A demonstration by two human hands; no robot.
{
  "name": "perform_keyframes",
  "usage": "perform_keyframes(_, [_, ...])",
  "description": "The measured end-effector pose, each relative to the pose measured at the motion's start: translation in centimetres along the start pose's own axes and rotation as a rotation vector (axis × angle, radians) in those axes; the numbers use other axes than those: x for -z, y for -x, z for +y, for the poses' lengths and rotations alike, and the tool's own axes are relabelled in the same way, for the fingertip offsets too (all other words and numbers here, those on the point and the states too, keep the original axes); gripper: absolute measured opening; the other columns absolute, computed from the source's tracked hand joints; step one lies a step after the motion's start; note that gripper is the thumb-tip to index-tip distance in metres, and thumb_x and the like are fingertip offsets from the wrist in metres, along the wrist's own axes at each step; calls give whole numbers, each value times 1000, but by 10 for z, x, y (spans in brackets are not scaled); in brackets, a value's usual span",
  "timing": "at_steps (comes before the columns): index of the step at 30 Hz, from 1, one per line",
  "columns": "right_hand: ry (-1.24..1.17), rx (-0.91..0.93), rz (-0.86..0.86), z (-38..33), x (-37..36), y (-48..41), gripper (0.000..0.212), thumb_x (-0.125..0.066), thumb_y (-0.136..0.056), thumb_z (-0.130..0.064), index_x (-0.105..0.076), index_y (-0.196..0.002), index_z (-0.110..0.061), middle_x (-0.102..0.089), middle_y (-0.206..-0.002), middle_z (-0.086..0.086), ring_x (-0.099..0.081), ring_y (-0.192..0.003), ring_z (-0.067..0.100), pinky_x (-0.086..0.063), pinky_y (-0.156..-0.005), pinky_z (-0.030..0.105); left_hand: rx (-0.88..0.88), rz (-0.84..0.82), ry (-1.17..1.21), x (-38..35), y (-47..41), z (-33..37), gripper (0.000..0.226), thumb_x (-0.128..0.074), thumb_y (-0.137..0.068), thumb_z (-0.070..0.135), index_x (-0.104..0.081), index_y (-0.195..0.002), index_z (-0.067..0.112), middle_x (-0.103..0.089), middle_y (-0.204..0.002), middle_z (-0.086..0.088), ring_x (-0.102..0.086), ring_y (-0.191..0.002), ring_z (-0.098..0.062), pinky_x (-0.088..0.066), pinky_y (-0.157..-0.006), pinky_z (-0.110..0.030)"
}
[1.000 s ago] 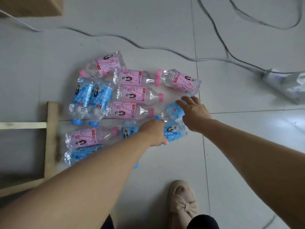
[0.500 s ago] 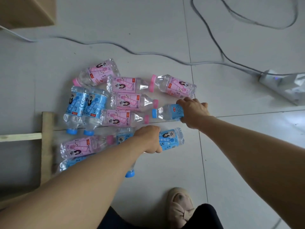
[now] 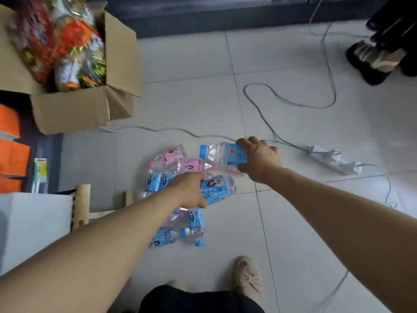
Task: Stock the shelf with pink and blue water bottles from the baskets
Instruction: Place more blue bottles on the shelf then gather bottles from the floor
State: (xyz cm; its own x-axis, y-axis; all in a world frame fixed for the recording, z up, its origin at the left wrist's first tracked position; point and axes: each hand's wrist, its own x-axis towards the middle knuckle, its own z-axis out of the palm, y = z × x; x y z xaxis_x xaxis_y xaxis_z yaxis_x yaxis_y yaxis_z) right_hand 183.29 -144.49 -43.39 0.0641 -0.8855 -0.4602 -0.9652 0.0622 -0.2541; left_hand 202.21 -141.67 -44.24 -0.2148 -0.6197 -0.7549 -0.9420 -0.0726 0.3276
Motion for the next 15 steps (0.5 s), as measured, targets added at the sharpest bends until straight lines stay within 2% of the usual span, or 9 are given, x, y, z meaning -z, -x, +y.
perform_keyframes(6, [-155,-1,131,-80,153,67,54,-67,-81,-29,-45,-131,-28,-51,-119,-1,-50,-109,21,-36,-94,37,27,152,124,124,123,20,43,-77,-67,28,-57,-104,17,-64,-103,-1,-61,-91,-22,-50,-77,-30])
perform_keyframes(10, [-334,21,226,-137,250,121,55,-70,-78,-30,-48,-128,-23,-54,-118,3,-55,-103,24,-47,-90,40,45,283,239,204,221,27,42,-78,-68,29,-57,-103,16,-62,-99,-1,-59,-88,-21,-45,-68,-27])
perform_keyframes(13, [-465,59,302,-181,314,164,55,-70,-77,-29,-50,-127,-19,-57,-118,5,-58,-100,24,-47,-78,30,45,403,344,256,294,22,45,-79,-65,28,-60,-103,16,-65,-102,-1,-61,-91,-20,-51,-80,-32])
perform_keyframes(15, [-542,106,335,-211,352,192,54,-72,-76,-28,-52,-125,-17,-59,-116,6,-59,-100,24,-49,-81,30,43,483,358,286,345,18,44,-79,-63,28,-60,-101,17,-67,-101,-3,-63,-92,-21,-53,-84,-35])
